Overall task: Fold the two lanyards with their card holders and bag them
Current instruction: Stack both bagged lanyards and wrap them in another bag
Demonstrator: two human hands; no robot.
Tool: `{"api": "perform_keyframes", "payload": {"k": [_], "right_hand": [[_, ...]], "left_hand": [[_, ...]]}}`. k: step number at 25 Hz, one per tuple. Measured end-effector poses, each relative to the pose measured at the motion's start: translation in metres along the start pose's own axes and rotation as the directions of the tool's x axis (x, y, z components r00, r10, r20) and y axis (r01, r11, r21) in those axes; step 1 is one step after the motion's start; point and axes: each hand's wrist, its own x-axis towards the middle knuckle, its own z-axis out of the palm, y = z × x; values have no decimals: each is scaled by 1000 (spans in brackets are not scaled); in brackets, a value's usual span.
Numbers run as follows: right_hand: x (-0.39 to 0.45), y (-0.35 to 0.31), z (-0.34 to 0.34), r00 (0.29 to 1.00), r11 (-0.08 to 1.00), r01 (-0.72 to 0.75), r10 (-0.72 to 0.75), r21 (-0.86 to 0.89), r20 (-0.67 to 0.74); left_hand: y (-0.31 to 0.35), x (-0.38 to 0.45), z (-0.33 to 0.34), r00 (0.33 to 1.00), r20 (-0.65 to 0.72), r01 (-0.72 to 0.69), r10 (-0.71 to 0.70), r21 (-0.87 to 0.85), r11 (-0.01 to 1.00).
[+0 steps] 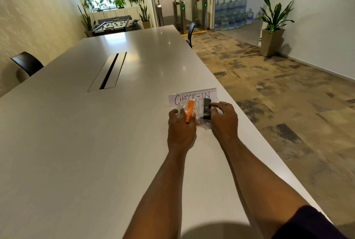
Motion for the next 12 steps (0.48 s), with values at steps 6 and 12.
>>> {"api": "perform_keyframes", "payload": {"k": [6, 12], "right_hand": [[-5, -1, -1, 977, 895, 209, -206, -394, 49], [-6, -1, 1, 952, 912, 284, -230, -297, 205]], "left_hand": [[-4, -4, 6, 992, 54, -123, 116, 153, 981], [-2, -6, 11, 991, -39, -115, 127, 232, 966]]}}
